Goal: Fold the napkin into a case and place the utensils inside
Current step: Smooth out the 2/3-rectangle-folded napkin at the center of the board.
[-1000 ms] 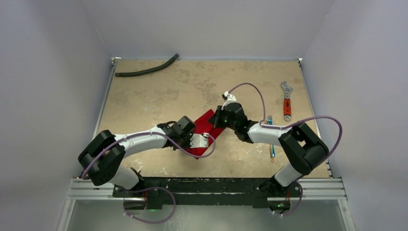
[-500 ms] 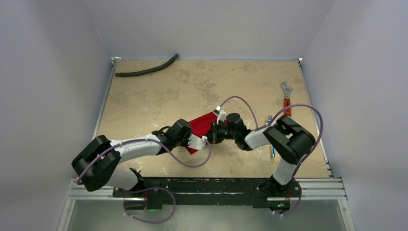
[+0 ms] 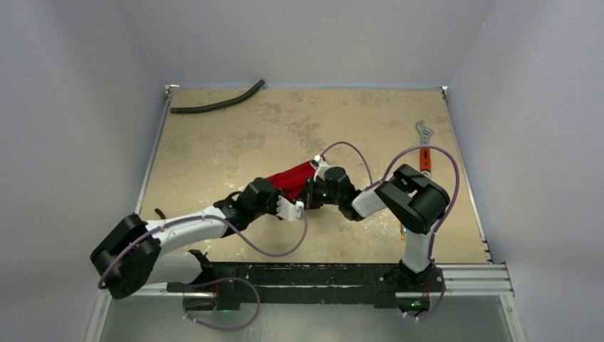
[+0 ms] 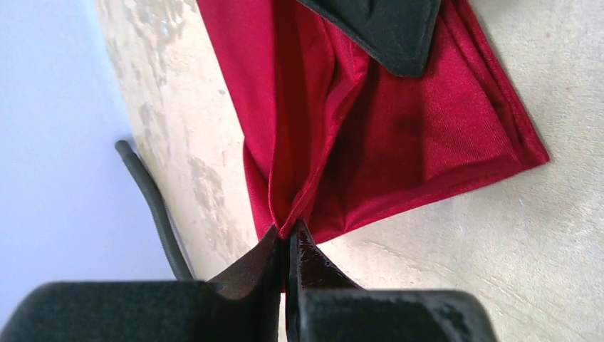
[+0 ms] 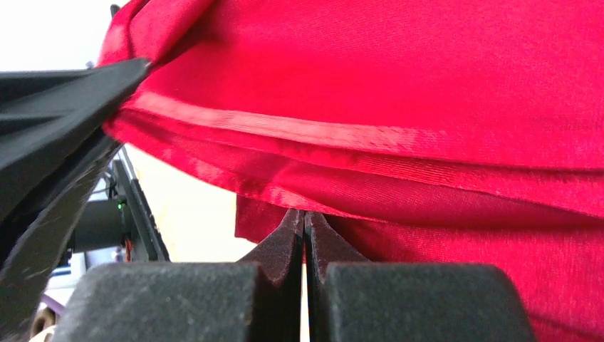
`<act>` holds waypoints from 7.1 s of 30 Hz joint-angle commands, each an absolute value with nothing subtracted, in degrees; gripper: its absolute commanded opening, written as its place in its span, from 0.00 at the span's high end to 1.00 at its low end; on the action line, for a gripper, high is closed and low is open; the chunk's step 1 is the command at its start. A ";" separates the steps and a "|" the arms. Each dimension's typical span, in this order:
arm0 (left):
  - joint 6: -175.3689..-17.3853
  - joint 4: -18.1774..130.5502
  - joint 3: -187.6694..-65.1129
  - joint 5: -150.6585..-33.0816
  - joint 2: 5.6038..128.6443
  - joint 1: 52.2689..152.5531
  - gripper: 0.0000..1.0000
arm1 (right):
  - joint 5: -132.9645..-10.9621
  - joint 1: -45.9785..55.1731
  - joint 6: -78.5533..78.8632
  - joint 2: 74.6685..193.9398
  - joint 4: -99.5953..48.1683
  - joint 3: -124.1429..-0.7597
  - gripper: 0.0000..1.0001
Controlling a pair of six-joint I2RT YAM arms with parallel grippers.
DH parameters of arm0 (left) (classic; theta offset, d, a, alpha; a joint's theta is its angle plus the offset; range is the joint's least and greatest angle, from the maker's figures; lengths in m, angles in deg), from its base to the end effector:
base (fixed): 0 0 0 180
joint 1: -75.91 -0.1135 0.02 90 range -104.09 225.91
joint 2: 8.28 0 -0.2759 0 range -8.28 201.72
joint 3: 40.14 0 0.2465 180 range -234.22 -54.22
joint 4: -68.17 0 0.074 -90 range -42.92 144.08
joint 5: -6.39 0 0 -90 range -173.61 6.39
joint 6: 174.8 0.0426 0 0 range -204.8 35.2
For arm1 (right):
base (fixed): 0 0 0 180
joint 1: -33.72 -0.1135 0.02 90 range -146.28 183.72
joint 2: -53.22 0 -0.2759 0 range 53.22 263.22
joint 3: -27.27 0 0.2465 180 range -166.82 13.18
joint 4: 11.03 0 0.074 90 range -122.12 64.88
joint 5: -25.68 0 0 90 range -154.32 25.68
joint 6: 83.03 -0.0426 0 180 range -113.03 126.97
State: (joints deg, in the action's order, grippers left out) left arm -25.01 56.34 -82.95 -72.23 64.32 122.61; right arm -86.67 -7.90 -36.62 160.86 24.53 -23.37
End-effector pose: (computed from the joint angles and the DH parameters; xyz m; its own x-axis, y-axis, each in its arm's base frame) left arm 0.1693 -0.1674 0.1774 0.2999 0.9170 -0.2629 0.7017 -0.0254 0.7120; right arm 0.2460 0.2402 0.1282 -0.8039 0.1388 -0.5783 -0.4482 0.4979 0.7425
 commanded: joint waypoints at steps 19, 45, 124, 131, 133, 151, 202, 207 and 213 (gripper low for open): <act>-25.34 55.43 -77.73 -75.57 70.35 129.26 1.00 | -80.87 -9.21 -33.35 153.51 21.02 -20.50 1.00; -48.83 26.43 -98.22 -97.06 58.78 108.75 0.28 | -82.26 -9.56 -26.62 149.99 12.25 -24.25 1.00; -21.99 35.53 -85.98 -88.76 71.61 123.15 1.00 | -102.79 -7.23 -25.47 166.36 13.56 -45.09 1.00; -20.13 33.01 -85.95 -86.46 69.12 120.82 1.00 | -95.66 -6.77 -28.96 173.40 16.77 -42.82 1.00; -20.80 31.23 -86.76 -86.21 68.10 119.21 0.92 | -91.79 -6.71 -30.43 172.70 19.09 -39.95 1.00; -64.98 29.87 -107.64 -93.06 67.52 112.16 0.61 | -75.99 -8.92 -39.62 165.56 33.93 -30.83 1.00; -22.44 30.48 -107.26 -93.00 70.10 107.63 0.57 | -70.24 -1.45 -28.19 138.45 14.19 -22.82 1.00; -23.65 26.36 -107.73 -98.84 62.98 107.89 0.39 | -68.89 -3.30 -25.07 146.74 12.90 -31.09 1.00; -17.54 25.77 -98.70 -100.68 58.20 112.75 0.31 | -69.49 -3.28 -19.29 156.49 5.54 -44.84 1.00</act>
State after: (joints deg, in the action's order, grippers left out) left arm -22.52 28.94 -104.85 -96.23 60.01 109.63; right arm -70.96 -3.60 -24.69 153.25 10.78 -37.54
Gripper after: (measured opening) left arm 0.686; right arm 0.004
